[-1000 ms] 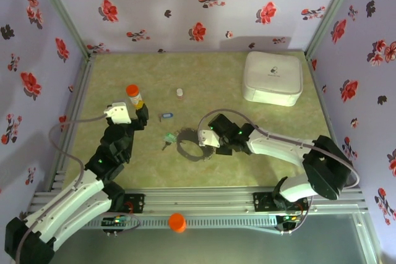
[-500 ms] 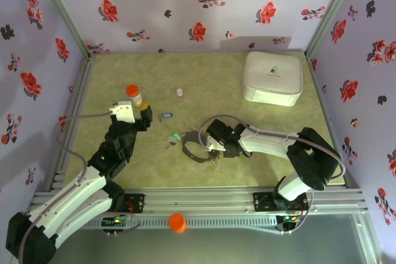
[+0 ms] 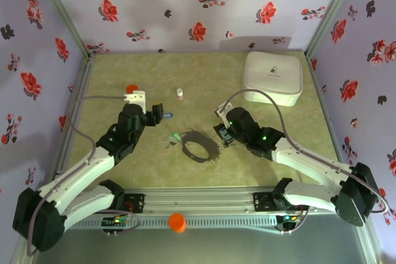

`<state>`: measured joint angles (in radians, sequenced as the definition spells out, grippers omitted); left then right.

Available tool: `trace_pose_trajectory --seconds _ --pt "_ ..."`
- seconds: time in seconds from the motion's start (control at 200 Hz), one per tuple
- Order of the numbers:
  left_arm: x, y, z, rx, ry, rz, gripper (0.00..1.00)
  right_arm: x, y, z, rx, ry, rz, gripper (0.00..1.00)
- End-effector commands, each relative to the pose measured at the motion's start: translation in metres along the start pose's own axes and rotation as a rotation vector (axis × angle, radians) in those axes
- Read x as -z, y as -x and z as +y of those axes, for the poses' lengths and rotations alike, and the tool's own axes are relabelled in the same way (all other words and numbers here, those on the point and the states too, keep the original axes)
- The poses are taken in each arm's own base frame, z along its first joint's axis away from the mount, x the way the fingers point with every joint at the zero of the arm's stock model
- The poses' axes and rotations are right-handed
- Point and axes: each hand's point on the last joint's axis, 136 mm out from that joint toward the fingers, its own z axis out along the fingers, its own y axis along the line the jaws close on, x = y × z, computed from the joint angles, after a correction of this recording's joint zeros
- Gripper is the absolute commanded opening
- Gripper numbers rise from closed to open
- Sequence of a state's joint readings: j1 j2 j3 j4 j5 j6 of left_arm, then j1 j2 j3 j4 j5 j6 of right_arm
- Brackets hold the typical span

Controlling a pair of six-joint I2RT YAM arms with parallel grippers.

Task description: Put the keys on the keyring

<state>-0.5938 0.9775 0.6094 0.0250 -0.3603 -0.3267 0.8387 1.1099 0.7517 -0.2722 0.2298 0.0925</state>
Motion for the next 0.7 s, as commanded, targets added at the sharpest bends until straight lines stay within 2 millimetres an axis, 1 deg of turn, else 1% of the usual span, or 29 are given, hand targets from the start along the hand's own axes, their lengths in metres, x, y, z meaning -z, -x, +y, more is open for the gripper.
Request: trace_pose_trajectory --seconds 0.0,0.075,0.135,0.2,0.31,0.39,0.5,0.595,0.695 --pt "-0.010 -0.021 -0.017 0.071 -0.084 0.114 0.76 -0.014 -0.040 0.001 -0.358 -0.011 0.179 0.46" --pt "-0.019 -0.036 -0.028 0.103 -0.126 0.168 0.74 -0.017 -0.066 0.011 -0.408 0.023 0.337 0.45" --pt "-0.026 -0.049 -0.039 0.133 -0.168 0.212 0.72 -0.018 -0.082 0.017 -0.429 0.038 0.420 0.42" --pt "-0.033 -0.061 -0.051 0.156 -0.205 0.250 0.71 -0.019 -0.089 0.021 -0.445 0.052 0.447 0.42" --pt "-0.042 -0.074 -0.071 0.160 -0.239 0.284 0.71 -0.025 -0.085 0.017 -0.465 0.058 0.428 0.44" --pt "-0.046 -0.081 -0.082 0.170 -0.252 0.306 0.70 -0.035 -0.078 0.016 -0.465 0.087 0.432 0.44" --pt "-0.048 -0.091 -0.096 0.179 -0.267 0.337 0.69 -0.051 -0.075 0.016 -0.442 0.112 0.477 0.42" --pt "-0.046 -0.098 -0.103 0.180 -0.271 0.356 0.68 -0.062 -0.073 0.014 -0.442 0.116 0.504 0.38" --pt "-0.043 -0.103 -0.104 0.187 -0.265 0.361 0.67 -0.071 -0.073 0.012 -0.454 0.126 0.518 0.33"
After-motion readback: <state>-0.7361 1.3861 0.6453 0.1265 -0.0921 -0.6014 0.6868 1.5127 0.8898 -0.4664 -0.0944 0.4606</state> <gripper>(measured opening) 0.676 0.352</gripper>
